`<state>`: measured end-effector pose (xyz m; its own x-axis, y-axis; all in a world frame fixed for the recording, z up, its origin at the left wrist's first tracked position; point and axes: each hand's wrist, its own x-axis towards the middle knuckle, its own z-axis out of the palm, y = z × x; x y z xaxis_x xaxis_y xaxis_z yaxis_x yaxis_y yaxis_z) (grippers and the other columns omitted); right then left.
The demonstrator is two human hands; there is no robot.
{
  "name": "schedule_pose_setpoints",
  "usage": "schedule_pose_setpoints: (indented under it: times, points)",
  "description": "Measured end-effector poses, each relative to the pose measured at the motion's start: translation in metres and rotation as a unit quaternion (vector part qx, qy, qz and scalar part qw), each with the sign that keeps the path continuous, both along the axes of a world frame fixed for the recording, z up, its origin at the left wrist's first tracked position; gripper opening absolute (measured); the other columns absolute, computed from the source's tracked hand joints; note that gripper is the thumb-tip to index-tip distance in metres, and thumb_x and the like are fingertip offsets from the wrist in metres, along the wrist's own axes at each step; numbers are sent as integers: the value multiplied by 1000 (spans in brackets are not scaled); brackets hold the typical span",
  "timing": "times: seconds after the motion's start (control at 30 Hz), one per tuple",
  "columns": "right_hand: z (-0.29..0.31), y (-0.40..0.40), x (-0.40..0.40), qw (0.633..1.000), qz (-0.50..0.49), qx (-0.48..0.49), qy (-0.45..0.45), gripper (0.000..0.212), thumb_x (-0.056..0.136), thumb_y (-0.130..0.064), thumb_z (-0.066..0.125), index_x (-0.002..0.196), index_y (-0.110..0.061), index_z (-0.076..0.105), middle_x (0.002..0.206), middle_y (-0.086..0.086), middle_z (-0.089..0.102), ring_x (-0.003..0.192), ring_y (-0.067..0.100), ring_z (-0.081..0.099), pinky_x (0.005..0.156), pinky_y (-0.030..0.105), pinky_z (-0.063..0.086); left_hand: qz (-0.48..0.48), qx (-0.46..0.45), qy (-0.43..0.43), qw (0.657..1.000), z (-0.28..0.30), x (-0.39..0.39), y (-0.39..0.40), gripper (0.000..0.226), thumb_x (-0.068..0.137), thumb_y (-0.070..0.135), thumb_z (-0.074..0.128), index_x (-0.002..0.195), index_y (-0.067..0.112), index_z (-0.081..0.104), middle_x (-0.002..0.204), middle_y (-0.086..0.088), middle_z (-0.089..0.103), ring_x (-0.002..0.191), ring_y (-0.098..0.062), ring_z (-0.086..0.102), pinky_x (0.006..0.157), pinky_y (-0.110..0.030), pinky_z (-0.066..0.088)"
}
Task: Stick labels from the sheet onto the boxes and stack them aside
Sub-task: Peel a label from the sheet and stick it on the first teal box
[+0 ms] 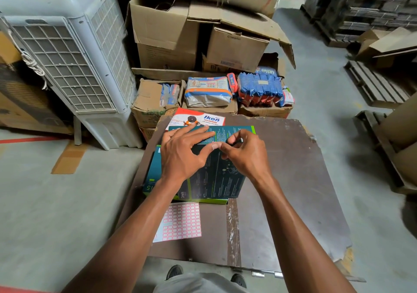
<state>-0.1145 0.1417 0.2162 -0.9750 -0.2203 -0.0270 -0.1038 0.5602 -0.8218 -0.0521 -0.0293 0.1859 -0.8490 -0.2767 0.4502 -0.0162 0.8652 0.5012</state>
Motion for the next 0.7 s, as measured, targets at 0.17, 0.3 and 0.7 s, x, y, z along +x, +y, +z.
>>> schedule_pose_setpoints:
  times: [0.17,0.3,0.7]
  points:
    - [-5,8,0,998,32,-17,52,14,93,-37,70,93,-37,56,79,-11,73,73,12,73,65,48,62,15,22,-2,1000,3,-5,1,32,86,62,67,113,47,73,127,23,68,132,-3,52,108,-38,33]
    - [-1,13,7,965,87,24,246,12,93,-35,71,105,-34,73,80,-9,72,68,6,65,61,37,59,8,22,-8,1000,3,-6,-1,29,89,56,62,115,48,72,129,24,66,134,-2,50,109,-43,33]
    - [-13,5,-5,921,105,162,338,25,90,-54,66,107,-39,76,86,-7,64,82,16,50,71,38,34,-13,11,-11,1000,5,-3,-6,33,93,40,53,121,48,70,132,24,64,134,-2,51,107,-41,36]
